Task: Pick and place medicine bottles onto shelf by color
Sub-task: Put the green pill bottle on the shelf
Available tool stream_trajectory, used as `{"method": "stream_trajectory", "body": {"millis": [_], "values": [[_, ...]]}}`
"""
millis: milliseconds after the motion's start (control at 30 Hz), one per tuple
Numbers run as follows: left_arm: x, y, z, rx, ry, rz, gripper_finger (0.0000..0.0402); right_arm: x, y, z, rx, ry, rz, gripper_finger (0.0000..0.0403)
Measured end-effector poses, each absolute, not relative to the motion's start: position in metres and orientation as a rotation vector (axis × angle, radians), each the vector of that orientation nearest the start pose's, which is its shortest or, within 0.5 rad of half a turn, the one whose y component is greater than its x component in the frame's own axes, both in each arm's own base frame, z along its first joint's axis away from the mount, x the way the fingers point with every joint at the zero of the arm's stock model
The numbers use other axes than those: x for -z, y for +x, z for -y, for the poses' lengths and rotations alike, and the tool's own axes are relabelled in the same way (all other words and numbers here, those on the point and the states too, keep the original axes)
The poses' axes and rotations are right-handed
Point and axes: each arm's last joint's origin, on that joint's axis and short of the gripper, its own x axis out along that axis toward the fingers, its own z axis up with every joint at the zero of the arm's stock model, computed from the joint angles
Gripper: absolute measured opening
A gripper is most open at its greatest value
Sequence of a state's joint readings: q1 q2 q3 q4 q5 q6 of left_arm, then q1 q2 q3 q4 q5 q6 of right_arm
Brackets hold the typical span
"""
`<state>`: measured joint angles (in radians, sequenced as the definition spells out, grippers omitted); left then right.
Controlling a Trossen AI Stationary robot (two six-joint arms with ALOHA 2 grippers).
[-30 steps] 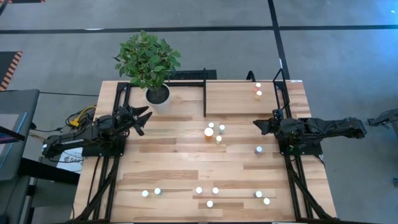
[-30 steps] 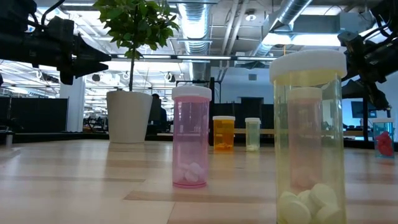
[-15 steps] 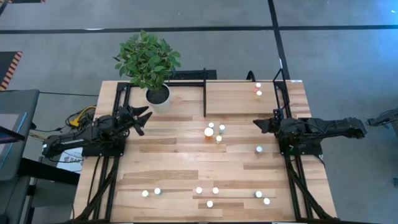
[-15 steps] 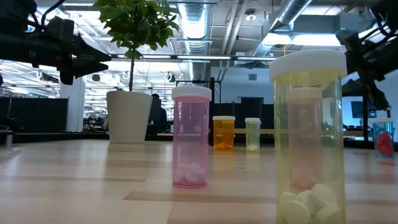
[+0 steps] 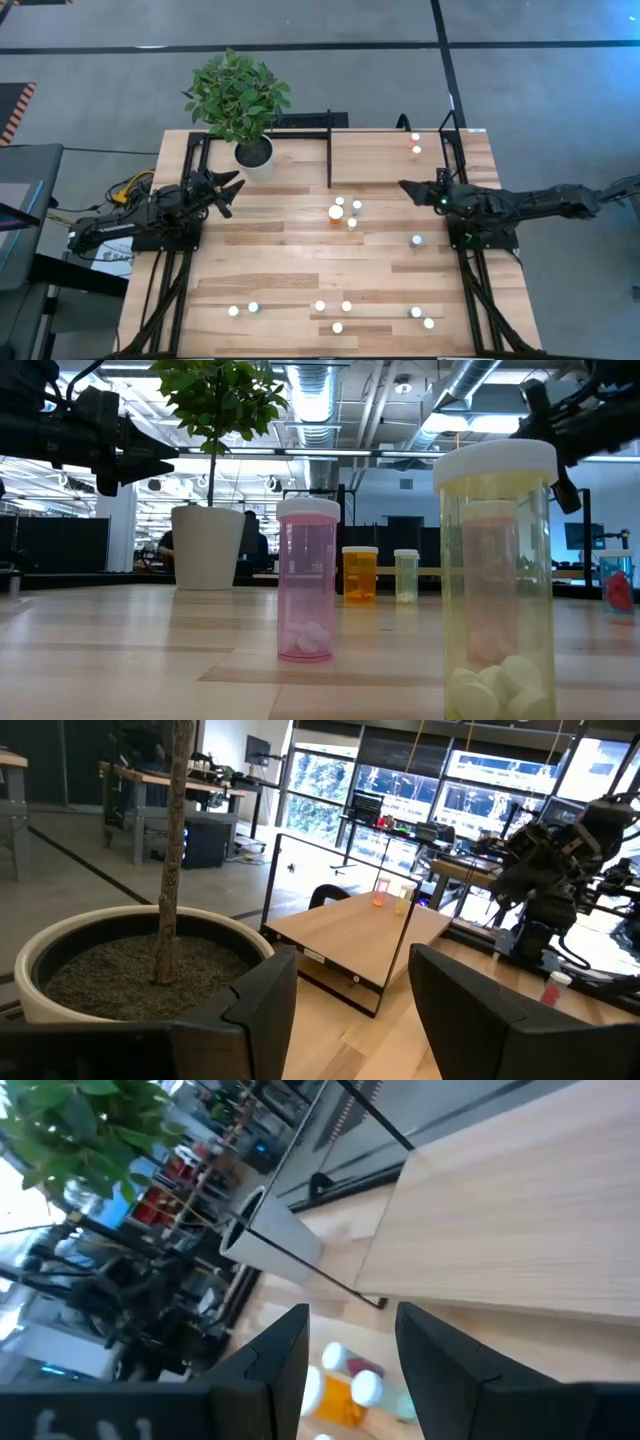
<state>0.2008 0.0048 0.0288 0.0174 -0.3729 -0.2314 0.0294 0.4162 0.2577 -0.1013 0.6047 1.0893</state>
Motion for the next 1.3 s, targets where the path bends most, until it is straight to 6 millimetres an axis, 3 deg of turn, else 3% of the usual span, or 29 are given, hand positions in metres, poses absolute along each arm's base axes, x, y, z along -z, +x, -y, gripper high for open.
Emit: {"method": "stream_trajectory", "body": {"millis": [167, 533, 700, 1000, 1300], "values": [[-0.175, 0.09, -0.029, -0.566, -0.229, 0.108, 0.0181, -0.231, 0.135, 0.017, 0.708, 1.059, 0.024, 0.0175], [-0.175, 0.09, -0.029, -0.566, -0.229, 0.108, 0.0181, -0.269, 0.197, 0.044, 0.998, 1.341, -0.59, 0.0175], [-0.175, 0.09, -0.029, -0.567, -0.229, 0.108, 0.0181, -0.282, 0.228, 0.054, 1.131, 1.462, -0.747, 0.0176], [-0.175, 0.09, -0.029, -0.566, -0.229, 0.108, 0.0181, -0.277, 0.284, 0.066, 1.258, 1.514, -0.868, 0.0176], [-0.175, 0.09, -0.029, -0.566, -0.229, 0.108, 0.0181, -0.258, 0.311, 0.073, 1.3, 1.574, -0.921, 0.018]]}}
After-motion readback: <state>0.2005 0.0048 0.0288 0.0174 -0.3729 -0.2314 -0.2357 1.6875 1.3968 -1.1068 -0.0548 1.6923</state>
